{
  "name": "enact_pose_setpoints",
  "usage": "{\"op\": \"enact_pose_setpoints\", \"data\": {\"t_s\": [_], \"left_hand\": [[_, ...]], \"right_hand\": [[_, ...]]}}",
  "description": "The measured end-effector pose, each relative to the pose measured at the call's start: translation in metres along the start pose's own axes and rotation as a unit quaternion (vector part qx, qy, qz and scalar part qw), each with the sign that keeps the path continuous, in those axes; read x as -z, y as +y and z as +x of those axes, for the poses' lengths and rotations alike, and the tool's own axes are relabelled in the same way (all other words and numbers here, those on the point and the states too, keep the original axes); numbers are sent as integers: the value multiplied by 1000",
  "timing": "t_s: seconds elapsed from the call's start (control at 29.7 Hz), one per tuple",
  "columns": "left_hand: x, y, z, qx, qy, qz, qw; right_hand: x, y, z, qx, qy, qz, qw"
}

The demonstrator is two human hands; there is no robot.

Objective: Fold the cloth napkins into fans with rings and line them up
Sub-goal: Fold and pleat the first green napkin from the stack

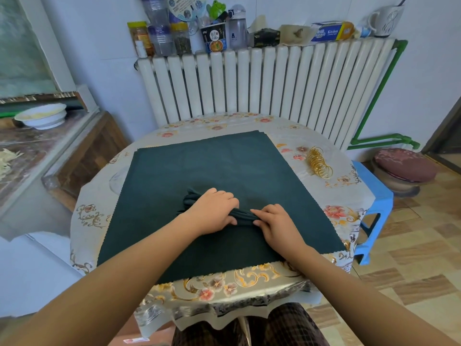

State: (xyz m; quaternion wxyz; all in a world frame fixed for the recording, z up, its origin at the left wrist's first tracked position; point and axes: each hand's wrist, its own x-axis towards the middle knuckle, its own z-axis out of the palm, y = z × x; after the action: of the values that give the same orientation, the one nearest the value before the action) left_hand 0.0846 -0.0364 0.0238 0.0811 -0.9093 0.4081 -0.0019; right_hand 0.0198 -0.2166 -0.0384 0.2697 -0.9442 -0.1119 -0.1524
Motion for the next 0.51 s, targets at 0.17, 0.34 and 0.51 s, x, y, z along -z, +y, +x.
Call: {"op": "enact_pose_setpoints", "data": {"t_s": [0.17,0.34,0.51], "left_hand": [[15,1,15,74,26,-116,990],[23,10,39,96,32,-114,988],[32,21,78,106,32,-124,986]], "right_hand": [[18,7,4,-69,1,48,996],[35,22,7,-93,-6,21,995],[53,47,15,-136,32,7,990]]}}
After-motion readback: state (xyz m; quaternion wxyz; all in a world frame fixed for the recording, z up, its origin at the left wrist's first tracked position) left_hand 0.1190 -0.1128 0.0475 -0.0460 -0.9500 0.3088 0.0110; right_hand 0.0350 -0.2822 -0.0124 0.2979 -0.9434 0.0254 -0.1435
